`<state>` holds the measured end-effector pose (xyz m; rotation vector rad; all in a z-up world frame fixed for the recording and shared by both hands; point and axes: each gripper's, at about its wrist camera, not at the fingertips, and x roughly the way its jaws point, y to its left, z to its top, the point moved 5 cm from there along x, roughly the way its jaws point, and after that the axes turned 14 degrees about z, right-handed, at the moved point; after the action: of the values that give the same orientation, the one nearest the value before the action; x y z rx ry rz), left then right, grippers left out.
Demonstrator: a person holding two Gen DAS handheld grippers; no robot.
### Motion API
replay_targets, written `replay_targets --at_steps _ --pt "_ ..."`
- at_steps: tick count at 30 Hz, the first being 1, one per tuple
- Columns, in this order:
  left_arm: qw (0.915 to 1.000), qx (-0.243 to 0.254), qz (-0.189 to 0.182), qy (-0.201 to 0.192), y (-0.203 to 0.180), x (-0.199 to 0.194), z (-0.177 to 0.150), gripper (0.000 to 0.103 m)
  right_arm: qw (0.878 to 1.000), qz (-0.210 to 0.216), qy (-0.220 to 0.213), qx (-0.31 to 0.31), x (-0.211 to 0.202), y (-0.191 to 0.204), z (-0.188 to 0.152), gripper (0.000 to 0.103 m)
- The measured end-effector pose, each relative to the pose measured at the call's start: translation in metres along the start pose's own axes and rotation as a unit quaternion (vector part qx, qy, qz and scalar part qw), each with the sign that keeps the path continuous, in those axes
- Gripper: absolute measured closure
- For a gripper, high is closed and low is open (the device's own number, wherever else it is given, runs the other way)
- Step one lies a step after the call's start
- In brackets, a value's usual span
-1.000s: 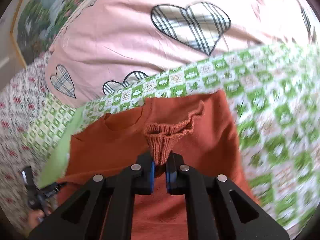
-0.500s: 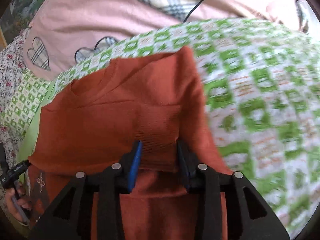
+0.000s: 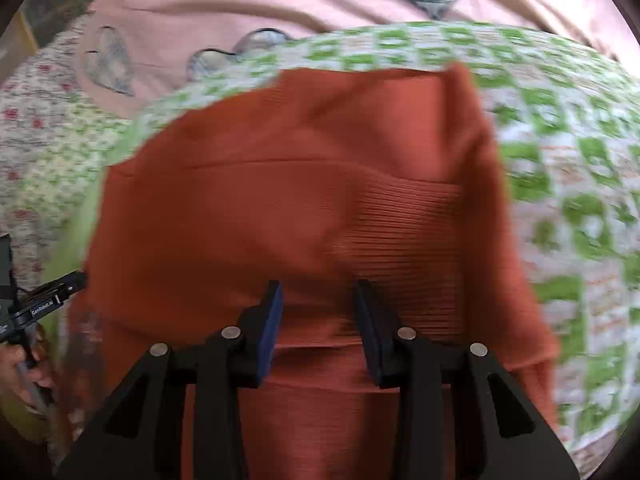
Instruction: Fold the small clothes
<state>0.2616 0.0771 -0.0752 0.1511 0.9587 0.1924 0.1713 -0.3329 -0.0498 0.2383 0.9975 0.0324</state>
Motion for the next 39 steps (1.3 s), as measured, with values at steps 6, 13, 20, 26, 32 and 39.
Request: replay_targets --at_steps 6,13,20,26,32,39 --pt "0.9998 -0.017 -0.004 -0.001 0.020 -0.033 -0.024 0.052 1.000 0.001 -0.014 -0.001 -0.041 0.012 -0.009 0.060" --pt "0.9995 -0.027 -0.006 0.014 0.029 -0.080 -0.085 0.039 0.998 0.046 0.015 -0.043 -0.072 0.057 -0.065 0.052" --pt "0.9976 0.046 0.021 0.048 0.027 -0.100 -0.164 0.037 0.997 0.055 0.027 -0.053 -0.099 0.074 -0.112 0.046" --pt "0.9978 0.045 -0.001 0.049 0.070 -0.125 -0.192 0.037 0.997 0.046 0.018 -0.051 -0.132 0.070 -0.134 0.042" --pt "0.9928 0.013 -0.084 0.083 0.067 -0.124 -0.207 0.034 0.998 0.035 0.022 -0.051 -0.152 0.063 -0.153 0.040" --pt "0.9875 0.035 -0.125 0.089 0.040 -0.130 -0.221 0.032 0.998 0.013 0.048 -0.047 -0.174 0.042 -0.173 0.040"
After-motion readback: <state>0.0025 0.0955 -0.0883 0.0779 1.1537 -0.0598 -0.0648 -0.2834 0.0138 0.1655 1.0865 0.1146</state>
